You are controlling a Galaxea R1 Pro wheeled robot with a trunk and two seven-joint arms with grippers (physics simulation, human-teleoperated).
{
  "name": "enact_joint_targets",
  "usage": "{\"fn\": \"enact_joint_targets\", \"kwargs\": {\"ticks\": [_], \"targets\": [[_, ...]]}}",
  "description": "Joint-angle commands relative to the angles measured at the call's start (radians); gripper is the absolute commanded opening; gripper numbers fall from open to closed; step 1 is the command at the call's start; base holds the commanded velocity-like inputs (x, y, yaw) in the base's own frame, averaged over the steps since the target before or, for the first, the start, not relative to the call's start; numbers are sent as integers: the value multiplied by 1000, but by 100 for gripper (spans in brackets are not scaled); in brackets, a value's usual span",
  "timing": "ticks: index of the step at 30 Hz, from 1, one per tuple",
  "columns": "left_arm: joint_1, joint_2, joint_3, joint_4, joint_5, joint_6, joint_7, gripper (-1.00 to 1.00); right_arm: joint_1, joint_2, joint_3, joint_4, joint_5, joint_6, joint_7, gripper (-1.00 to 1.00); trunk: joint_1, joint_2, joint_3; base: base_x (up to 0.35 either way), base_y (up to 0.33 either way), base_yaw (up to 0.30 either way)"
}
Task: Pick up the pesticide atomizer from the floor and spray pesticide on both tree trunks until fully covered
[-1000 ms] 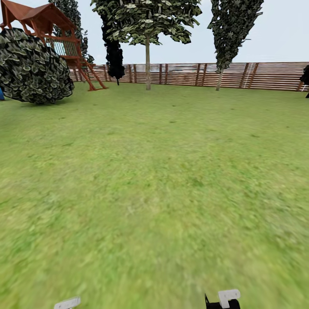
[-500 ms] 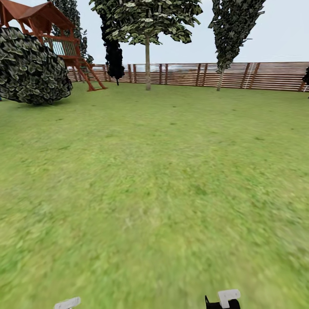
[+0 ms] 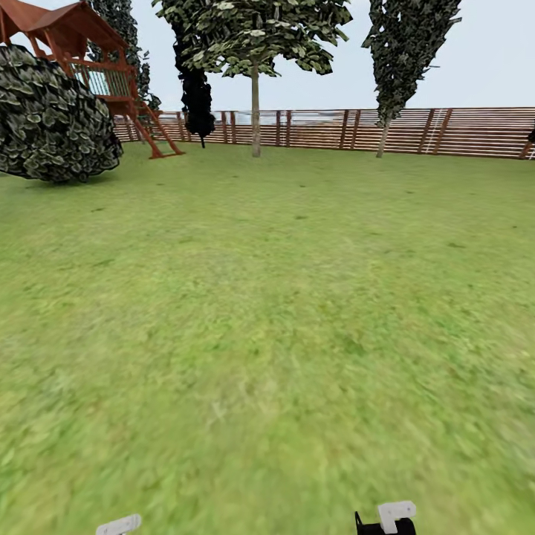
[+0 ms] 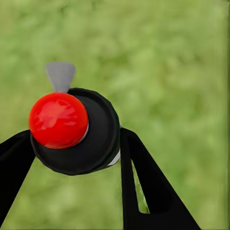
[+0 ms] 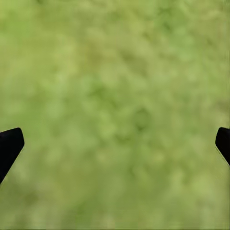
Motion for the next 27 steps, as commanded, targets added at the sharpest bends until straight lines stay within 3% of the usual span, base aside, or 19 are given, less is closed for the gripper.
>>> {"fn": "enact_joint_targets", "kwargs": {"ticks": [1,27], "targets": [[0,0,0,0,0,0,0,-100,0,0,0,0,0,0,0,100,0,0,0,339,0,0],[0,0,0,1,0,0,0,-100,0,0,0,0,0,0,0,100,0,0,0,339,0,0]]}}
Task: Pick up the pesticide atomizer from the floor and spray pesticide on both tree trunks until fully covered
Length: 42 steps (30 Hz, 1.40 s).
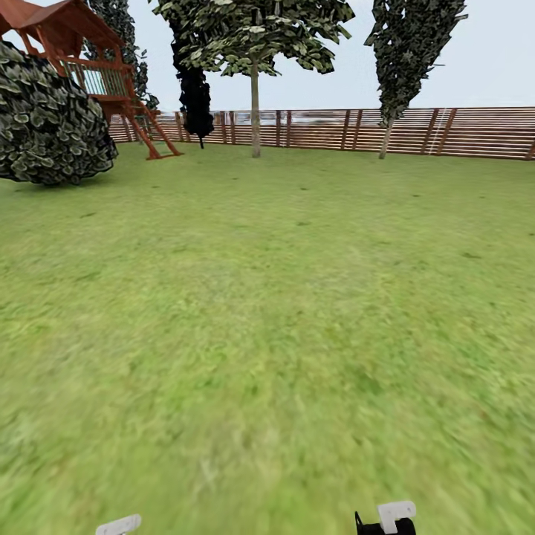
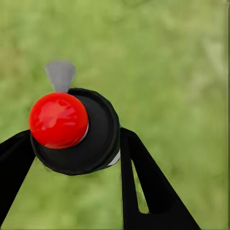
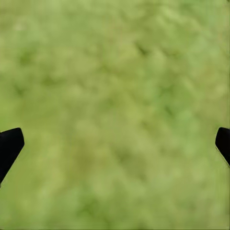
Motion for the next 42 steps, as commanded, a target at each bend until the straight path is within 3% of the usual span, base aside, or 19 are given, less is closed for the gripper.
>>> {"fn": "enact_joint_targets", "kwargs": {"ticks": [1,42], "targets": [[0,0,0,0,0,0,0,-100,0,0,-1,0,0,0,0,100,0,0,0,339,0,0],[0,-1,0,1,0,0,0,-100,0,0,0,0,0,0,0,100,0,0,0,339,0,0]]}}
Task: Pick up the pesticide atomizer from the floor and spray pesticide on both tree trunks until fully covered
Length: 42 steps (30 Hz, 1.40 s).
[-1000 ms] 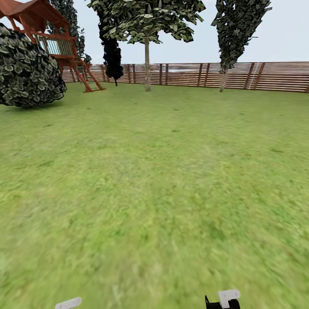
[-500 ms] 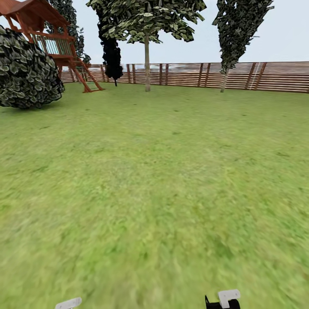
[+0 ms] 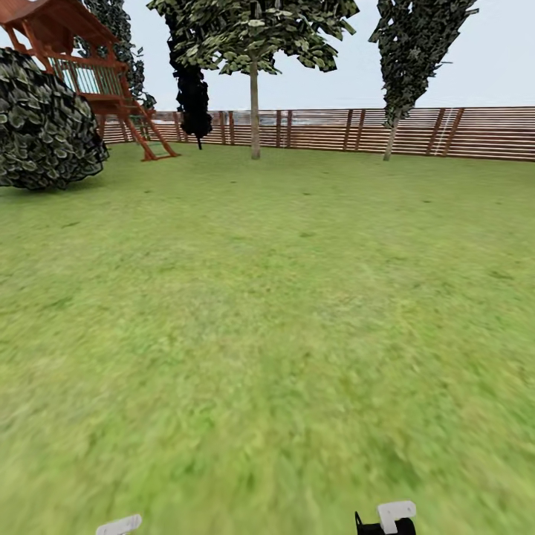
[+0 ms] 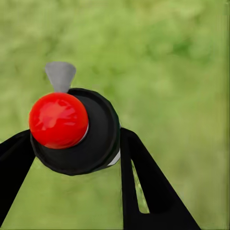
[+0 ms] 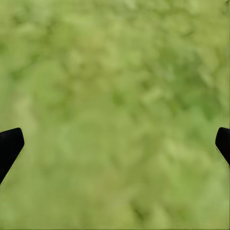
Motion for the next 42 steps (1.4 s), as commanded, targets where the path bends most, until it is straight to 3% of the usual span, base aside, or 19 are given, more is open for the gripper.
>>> {"fn": "enact_joint_targets", "kwargs": {"ticks": [1,42], "targets": [[0,0,0,0,0,0,0,-100,0,0,0,0,0,0,0,100,0,0,0,339,0,0],[0,0,0,0,0,0,0,-100,0,0,-1,0,0,0,0,100,0,0,0,339,0,0]]}}
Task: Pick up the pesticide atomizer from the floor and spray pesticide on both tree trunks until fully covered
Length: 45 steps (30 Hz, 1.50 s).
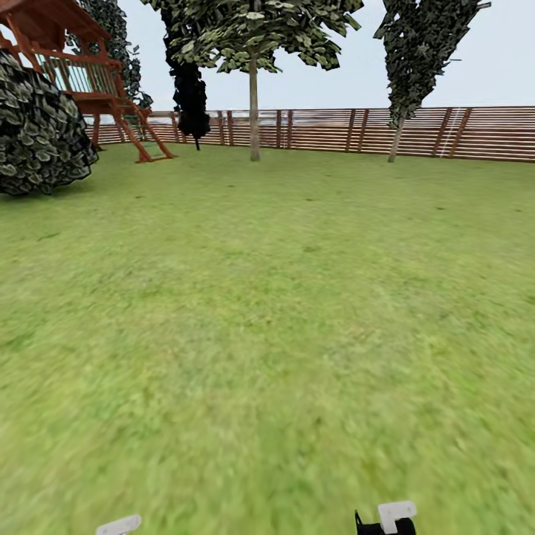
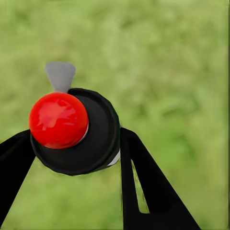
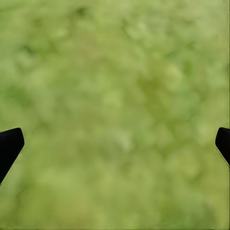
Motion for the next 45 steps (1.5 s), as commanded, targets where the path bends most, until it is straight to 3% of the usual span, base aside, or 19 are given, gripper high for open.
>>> {"fn": "enact_joint_targets", "kwargs": {"ticks": [1,45], "targets": [[0,0,0,0,0,0,0,-100,0,0,0,0,0,0,0,100,0,0,0,339,0,0],[0,0,1,0,0,0,0,-100,0,0,1,0,0,0,0,100,0,0,0,339,0,0]]}}
